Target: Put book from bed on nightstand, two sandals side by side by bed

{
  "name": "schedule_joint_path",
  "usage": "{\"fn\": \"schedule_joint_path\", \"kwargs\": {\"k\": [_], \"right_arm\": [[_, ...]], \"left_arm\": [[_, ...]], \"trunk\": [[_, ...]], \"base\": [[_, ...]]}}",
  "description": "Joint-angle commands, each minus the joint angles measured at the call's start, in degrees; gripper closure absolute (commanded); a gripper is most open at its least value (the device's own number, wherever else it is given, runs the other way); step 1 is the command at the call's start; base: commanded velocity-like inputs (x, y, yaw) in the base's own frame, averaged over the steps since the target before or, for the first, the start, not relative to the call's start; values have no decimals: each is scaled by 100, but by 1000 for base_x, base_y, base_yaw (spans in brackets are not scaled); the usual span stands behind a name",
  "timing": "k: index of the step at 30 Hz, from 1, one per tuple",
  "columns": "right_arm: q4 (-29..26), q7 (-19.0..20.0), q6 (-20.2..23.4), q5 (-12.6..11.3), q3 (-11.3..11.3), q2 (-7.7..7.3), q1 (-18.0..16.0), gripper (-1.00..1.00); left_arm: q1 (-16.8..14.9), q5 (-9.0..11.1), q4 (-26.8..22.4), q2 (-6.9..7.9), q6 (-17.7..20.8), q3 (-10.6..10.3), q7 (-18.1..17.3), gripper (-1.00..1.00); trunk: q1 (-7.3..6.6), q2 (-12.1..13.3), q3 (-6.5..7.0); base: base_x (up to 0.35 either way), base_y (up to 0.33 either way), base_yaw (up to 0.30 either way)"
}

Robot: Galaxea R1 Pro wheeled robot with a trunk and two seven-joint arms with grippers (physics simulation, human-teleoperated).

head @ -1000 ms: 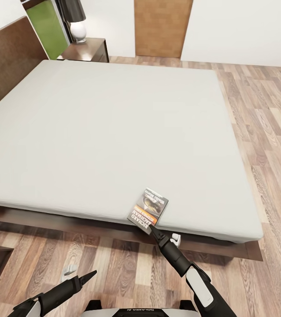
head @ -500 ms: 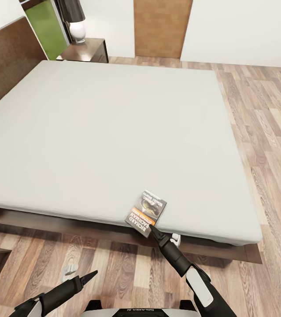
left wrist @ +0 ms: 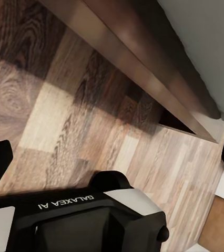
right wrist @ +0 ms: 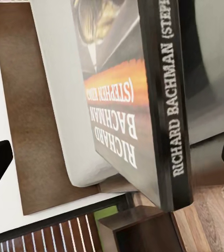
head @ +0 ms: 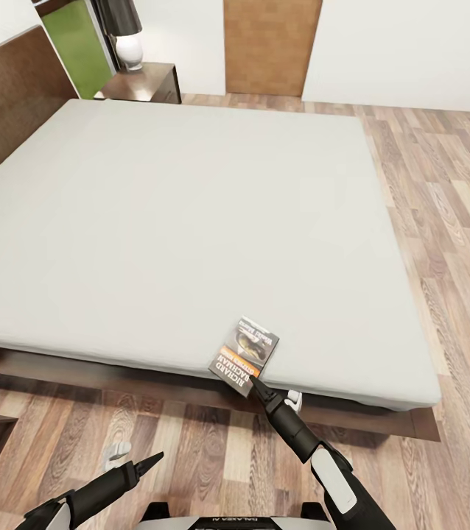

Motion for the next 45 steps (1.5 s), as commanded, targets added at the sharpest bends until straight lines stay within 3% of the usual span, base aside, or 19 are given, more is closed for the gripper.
{"fn": "schedule_joint_path", "kwargs": {"k": [1, 43, 44, 45], "right_arm": [[1, 6, 53, -62, 3, 0, -2, -100], [2, 6, 49, -58, 3, 0, -2, -100], [2, 6, 47, -57, 3, 0, -2, 100], [2, 6, 46, -57, 3, 0, -2, 100]], "left_arm": [[-2, 30, 2, 0, 60, 8, -21, -100], [-2, 30, 2, 0, 53, 12, -25, -100], [-2, 30, 2, 0, 53, 12, -25, -100], [-2, 30, 2, 0, 56, 12, -26, -100]], "trunk": [[0, -3, -3], [0, -3, -3], [0, -3, -3], [0, -3, -3]], "base": [[0, 0, 0], [0, 23, 0], [0, 0, 0], [0, 0, 0]]}}
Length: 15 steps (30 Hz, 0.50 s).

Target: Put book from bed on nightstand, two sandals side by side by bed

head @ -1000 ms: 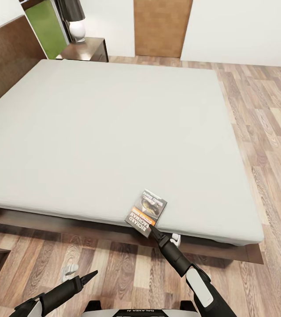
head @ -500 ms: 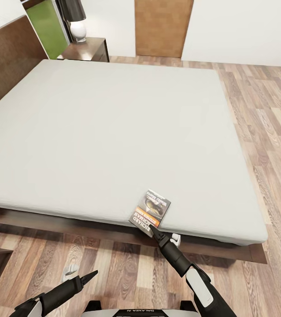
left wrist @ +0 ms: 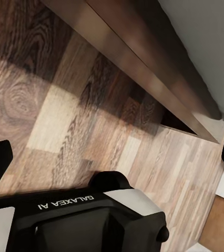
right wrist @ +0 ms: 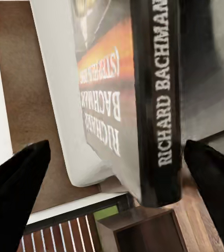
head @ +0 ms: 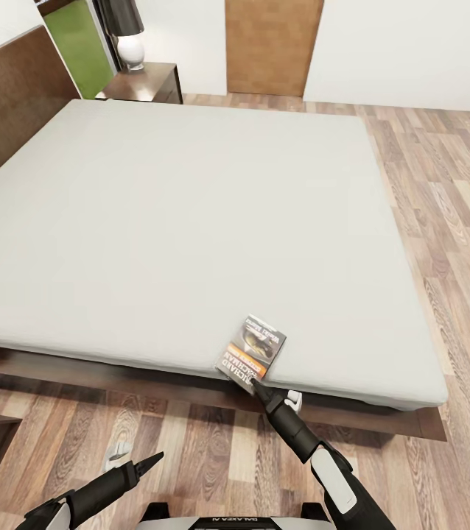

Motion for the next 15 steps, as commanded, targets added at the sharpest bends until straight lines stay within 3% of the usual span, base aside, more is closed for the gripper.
{"fn": "schedule_joint_path", "kwargs": {"k": [1, 15], "right_arm": [[0, 6, 53, -64, 3, 0, -2, 100], [0, 6, 56, -66, 3, 0, -2, 100]], "left_arm": [[-2, 30, 2, 0, 62, 8, -22, -100], [-2, 30, 2, 0, 60, 8, -24, -100]], "trunk": [[0, -1, -2], [0, -1, -2]], "base": [[0, 0, 0], [0, 0, 0]]}}
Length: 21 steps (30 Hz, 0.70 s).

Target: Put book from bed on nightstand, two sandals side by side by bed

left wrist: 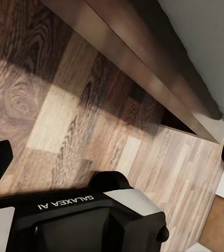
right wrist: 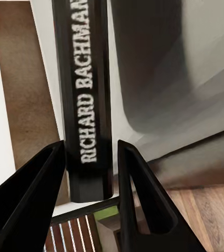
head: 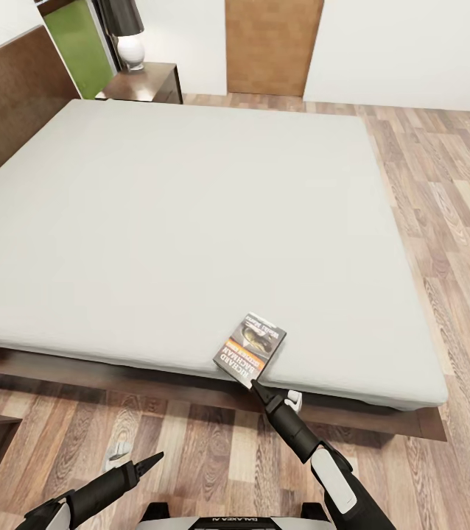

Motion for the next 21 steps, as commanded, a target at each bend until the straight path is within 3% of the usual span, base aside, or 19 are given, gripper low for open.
{"fn": "schedule_joint_path", "kwargs": {"k": [1, 4, 21], "right_arm": [[1, 0, 55, -65, 3, -1, -2, 100], [1, 2, 56, -65, 3, -1, -2, 100], [1, 1, 54, -60, 3, -1, -2, 100]], "left_arm": [[-2, 30, 2, 0, 59, 8, -21, -100], [-2, 30, 2, 0, 61, 8, -21, -100], [-2, 30, 2, 0, 65, 0, -21, -100]], "trunk": [[0, -1, -2], [0, -1, -2], [-374, 680, 303]], "base": [[0, 0, 0], [0, 0, 0], [0, 0, 0]]}}
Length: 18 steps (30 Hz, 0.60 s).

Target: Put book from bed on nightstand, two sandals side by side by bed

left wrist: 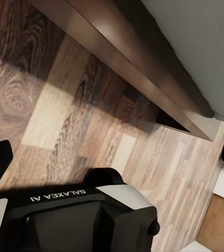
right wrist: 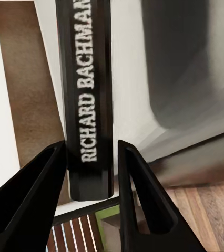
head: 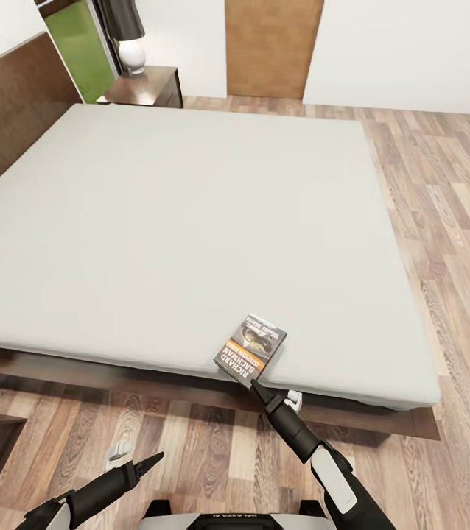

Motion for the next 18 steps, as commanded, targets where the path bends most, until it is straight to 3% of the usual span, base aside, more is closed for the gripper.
{"fn": "schedule_joint_path", "kwargs": {"k": [1, 18], "right_arm": [[1, 2, 49, -57, 3, -1, -1, 100], [1, -4, 49, -42, 3, -1, -1, 100]], "left_arm": [[-2, 30, 2, 0, 60, 8, -21, -100], [-2, 30, 1, 0, 60, 17, -30, -100]], "trunk": [[-23, 40, 16], [-396, 722, 321]], "base": [[0, 0, 0], [0, 0, 0]]}}
